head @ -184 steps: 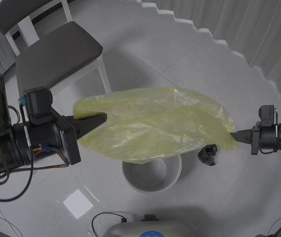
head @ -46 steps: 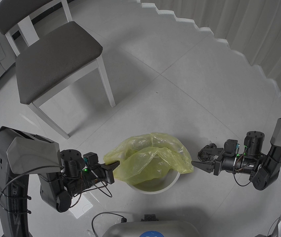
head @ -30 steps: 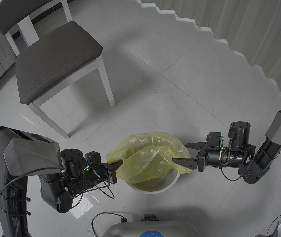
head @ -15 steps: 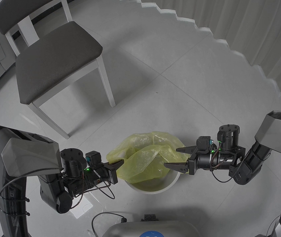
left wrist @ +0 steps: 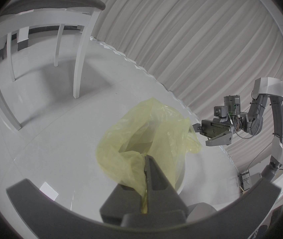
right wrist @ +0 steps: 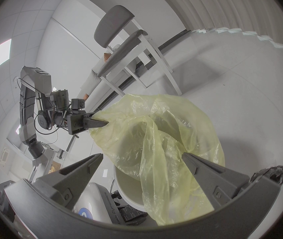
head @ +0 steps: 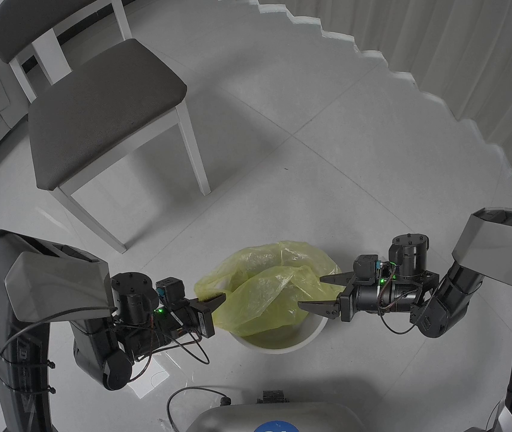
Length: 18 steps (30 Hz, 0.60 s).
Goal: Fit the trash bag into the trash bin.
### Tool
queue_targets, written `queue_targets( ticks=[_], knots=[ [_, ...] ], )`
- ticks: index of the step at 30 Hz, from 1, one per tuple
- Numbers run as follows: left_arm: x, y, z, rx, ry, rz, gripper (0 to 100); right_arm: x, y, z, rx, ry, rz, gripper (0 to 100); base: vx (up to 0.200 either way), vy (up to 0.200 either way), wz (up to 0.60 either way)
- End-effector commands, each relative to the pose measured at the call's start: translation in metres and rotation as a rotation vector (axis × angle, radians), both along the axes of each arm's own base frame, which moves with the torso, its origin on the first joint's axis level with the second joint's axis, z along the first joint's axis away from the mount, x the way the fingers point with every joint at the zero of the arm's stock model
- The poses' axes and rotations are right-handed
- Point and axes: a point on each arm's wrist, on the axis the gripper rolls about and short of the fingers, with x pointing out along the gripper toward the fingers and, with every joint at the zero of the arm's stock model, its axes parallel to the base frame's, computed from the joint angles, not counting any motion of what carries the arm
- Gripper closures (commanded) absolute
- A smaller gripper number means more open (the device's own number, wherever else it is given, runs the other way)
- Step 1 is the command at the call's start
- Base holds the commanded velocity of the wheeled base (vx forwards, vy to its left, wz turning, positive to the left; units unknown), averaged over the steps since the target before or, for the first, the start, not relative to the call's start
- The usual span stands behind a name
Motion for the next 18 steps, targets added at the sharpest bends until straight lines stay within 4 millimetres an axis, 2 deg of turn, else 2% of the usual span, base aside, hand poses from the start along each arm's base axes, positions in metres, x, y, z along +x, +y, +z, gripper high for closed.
queue_targets(
  ticks=[1,2,18],
  knots=[
    [-0.004,0.000,0.003,-0.007,-0.007,-0.013,100,0.003,0.001,-0.002,0.000,-0.004,0.000,0,0.000,0.000,0.00],
    [-0.004,0.001,0.003,-0.008,-0.005,-0.017,0,0.004,0.001,-0.003,0.001,-0.001,0.000,0,0.000,0.000,0.00],
    [-0.013,0.005,0.012,-0.014,-0.007,-0.029,0,0.012,0.009,-0.012,-0.018,-0.040,0.026,0,0.000,0.000,0.00]
  ],
)
